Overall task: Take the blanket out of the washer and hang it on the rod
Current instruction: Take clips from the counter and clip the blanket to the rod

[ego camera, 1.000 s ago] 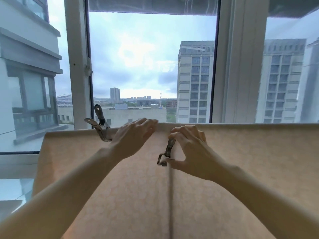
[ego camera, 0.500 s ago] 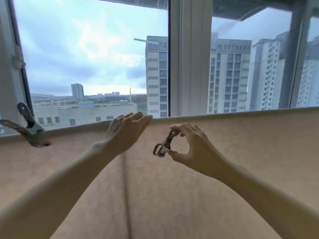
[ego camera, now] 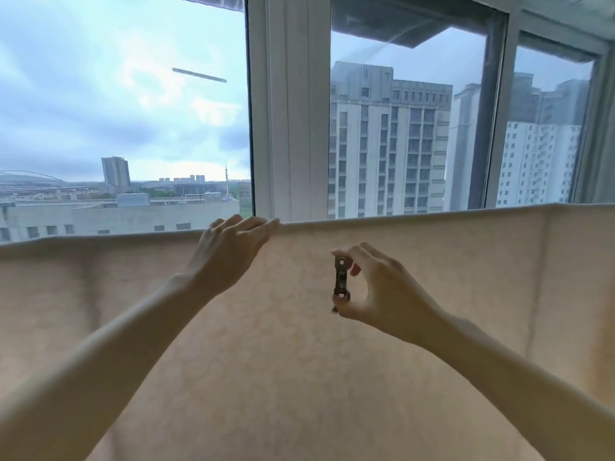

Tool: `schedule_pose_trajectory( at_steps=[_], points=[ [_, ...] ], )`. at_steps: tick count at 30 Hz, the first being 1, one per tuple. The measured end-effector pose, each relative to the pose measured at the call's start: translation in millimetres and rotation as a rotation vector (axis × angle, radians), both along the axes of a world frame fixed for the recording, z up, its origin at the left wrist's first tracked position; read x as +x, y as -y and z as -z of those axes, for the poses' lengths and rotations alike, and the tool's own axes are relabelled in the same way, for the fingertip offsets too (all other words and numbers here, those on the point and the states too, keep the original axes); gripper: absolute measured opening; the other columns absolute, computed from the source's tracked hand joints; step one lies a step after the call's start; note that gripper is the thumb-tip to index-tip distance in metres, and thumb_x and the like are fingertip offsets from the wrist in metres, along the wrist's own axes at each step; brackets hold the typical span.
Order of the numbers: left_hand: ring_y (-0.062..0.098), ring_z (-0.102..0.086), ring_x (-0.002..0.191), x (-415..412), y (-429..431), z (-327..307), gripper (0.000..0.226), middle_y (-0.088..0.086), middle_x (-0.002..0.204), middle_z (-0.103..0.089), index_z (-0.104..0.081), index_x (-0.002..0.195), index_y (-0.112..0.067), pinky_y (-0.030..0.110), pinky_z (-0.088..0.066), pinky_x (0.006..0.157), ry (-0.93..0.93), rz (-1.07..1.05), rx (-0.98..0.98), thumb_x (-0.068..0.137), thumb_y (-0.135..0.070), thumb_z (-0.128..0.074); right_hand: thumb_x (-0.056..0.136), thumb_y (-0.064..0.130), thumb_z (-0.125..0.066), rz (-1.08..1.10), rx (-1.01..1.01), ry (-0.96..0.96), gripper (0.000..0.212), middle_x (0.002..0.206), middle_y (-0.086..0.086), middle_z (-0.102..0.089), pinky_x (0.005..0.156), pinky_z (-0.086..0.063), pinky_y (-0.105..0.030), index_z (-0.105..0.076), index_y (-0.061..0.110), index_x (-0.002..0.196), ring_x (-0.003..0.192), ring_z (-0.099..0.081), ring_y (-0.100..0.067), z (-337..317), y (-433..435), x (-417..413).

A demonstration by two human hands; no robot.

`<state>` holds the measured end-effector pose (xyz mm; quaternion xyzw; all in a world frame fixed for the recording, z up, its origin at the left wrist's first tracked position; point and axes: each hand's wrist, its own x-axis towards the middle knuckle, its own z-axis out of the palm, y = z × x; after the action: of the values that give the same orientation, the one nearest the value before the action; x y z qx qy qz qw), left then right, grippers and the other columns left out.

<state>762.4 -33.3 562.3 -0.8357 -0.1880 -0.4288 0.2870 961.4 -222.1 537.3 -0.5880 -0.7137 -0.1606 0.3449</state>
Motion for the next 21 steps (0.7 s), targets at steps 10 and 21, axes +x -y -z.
schedule_pose_trajectory(
  at_steps=[10,21],
  points=[
    [0.024,-0.067,0.082,95,11,5,0.046,0.001,0.111,-0.069,-0.057,0.132,-0.021,0.041,-0.057,0.066,-0.064,-0.042,0.101,0.089,-0.011,-0.068,0.072,0.039,-0.077,0.058,-0.043,-0.066,0.064,0.114,0.018,-0.048,0.076,-0.049,-0.021,-0.044,0.028,0.125,0.090,-0.055,0.001,8,21,85],
    [0.023,-0.069,0.075,193,3,6,0.039,0.009,0.100,-0.072,-0.063,0.124,-0.011,0.035,-0.058,0.056,-0.069,0.031,0.364,0.092,-0.004,-0.043,0.070,0.045,-0.068,0.214,-0.049,-0.038,0.061,0.115,0.016,-0.048,0.079,-0.051,-0.029,-0.040,0.031,0.122,0.092,-0.055,-0.003,1,11,158]
  ],
)
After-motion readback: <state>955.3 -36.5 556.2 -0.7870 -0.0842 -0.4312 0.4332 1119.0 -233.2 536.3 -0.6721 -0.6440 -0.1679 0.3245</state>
